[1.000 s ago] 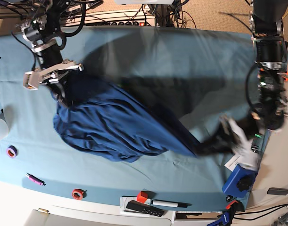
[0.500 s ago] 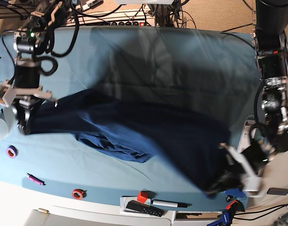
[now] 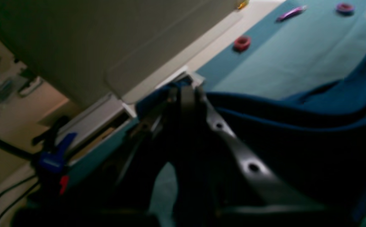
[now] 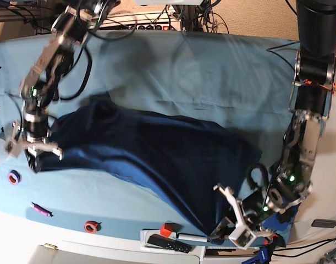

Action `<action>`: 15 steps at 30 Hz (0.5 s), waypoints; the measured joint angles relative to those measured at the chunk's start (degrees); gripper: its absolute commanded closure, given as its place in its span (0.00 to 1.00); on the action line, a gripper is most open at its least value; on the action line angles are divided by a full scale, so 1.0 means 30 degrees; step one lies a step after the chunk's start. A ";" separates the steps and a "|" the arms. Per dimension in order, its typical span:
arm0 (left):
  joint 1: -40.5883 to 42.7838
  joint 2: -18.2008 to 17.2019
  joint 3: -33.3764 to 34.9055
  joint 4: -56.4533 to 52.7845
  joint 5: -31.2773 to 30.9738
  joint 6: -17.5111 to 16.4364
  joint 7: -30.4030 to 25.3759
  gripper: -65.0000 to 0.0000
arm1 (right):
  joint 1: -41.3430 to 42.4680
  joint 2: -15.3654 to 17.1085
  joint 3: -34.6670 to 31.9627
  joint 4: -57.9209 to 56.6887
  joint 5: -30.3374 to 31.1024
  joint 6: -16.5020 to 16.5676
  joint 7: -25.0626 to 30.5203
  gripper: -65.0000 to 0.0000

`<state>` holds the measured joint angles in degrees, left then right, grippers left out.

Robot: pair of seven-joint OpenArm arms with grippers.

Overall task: Layout the t-shirt on the table in an organized manner, then fold the t-shirt properly
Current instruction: 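Lift the t-shirt with both grippers and swing it to spread flat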

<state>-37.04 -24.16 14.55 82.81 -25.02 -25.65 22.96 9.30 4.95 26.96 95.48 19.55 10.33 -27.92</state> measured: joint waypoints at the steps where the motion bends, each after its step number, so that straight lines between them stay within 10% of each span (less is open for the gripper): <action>1: -0.0299 0.0124 0.0007 -0.0780 0.0095 -0.0029 -0.0160 1.00 | 0.0648 0.0270 -0.0168 -0.0954 -0.0036 -0.0015 0.0087 1.00; 15: -0.7249 0.1370 0.0007 -0.7905 -0.0015 -0.0022 -0.0495 1.00 | 1.0528 0.1785 -0.1297 -1.0448 -0.0291 -0.0080 -0.1326 1.00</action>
<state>-58.78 -20.05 14.57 59.09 -25.06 -25.71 21.47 40.88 10.31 23.07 64.14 18.68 10.09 -31.90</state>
